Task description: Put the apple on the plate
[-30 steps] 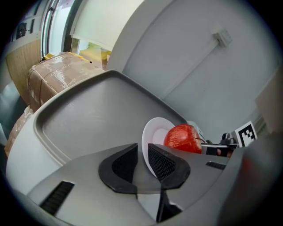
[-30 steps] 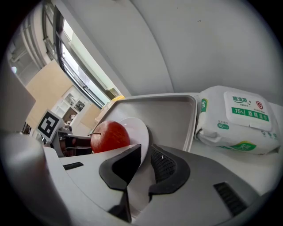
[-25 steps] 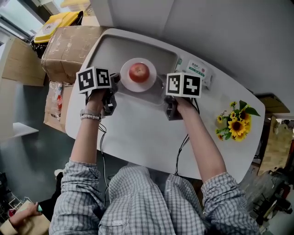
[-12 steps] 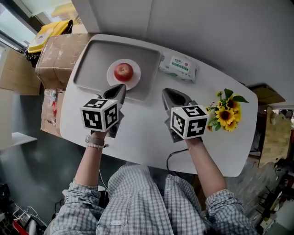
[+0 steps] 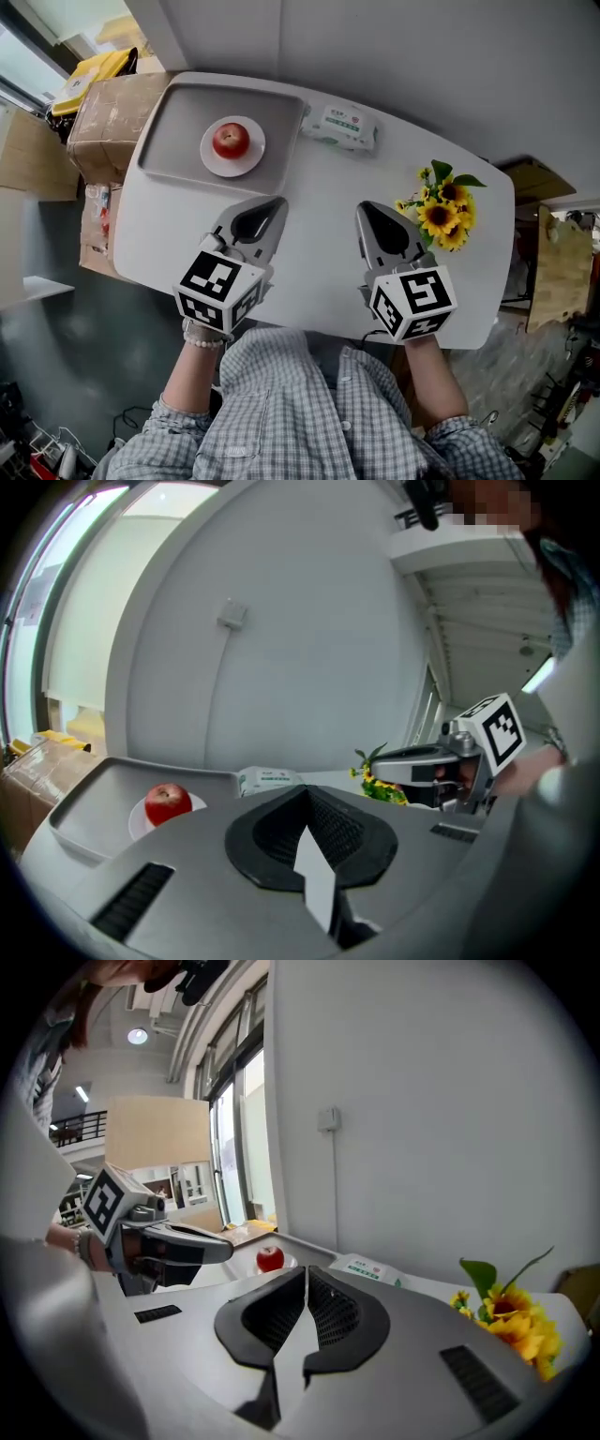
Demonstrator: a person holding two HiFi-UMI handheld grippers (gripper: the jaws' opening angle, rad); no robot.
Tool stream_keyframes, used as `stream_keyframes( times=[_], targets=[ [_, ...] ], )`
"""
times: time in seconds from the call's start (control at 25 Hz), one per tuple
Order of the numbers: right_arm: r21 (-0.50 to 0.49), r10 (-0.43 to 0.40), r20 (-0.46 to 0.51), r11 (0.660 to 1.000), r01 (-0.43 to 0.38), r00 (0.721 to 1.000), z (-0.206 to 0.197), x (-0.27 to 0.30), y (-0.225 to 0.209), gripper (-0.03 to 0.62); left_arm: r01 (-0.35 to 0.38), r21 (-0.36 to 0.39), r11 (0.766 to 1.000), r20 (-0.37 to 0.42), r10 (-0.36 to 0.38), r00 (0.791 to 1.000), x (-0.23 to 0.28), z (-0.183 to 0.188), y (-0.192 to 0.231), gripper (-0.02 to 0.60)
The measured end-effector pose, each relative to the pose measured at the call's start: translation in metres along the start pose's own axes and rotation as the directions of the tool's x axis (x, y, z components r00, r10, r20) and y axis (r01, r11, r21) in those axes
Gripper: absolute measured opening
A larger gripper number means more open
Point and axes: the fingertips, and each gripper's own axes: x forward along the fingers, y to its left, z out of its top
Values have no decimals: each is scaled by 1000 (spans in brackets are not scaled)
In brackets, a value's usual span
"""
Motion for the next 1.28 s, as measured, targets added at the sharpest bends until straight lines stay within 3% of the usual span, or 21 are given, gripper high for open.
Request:
stream_keyframes(
  times=[0.2, 0.32, 0.6, 0.96, 1.28],
  targets=[
    [-6, -44, 64, 999, 44, 997, 9, -35, -15, 28, 22, 126, 992, 45, -28, 999, -14, 17, -44, 9],
    [-27, -57, 140, 998, 62, 989, 17, -55, -19, 28, 19, 143, 990, 73, -30, 997, -18, 22, -60, 9],
    [-216, -17, 167, 975, 53, 986, 28, -81, -9, 28, -18, 213, 977, 107, -5, 994, -17, 24, -93, 8],
    [-203, 5, 202, 978, 37, 979, 30, -99, -14, 26, -9, 221, 975, 104, -14, 994, -9, 20, -128, 8],
    [-218, 1, 208, 975, 45, 978, 31, -107, -16, 26, -12, 212, 977, 112, -12, 994, -11, 21, -132, 8]
  ],
)
